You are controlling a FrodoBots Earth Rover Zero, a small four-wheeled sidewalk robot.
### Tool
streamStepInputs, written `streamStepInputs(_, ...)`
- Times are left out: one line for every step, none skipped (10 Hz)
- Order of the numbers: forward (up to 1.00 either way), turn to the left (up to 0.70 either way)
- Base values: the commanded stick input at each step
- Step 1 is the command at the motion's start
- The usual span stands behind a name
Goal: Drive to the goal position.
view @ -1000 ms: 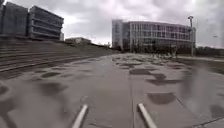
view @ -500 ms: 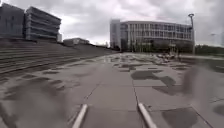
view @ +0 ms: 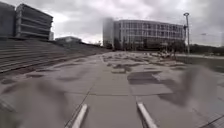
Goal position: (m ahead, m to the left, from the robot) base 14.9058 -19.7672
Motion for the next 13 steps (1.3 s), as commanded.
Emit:
streamStepInputs(0.0, 0.0)
streamStepInputs(0.0, 0.0)
streamStepInputs(0.0, 0.0)
streamStepInputs(0.0, 0.0)
streamStepInputs(0.0, 0.0)
streamStepInputs(0.37, 0.0)
streamStepInputs(0.83, 0.0)
streamStepInputs(1.0, 0.0)
streamStepInputs(1.0, 0.0)
streamStepInputs(1.0, 0.0)
streamStepInputs(1.0, 0.0)
streamStepInputs(1.0, 0.0)
streamStepInputs(1.0, 0.0)
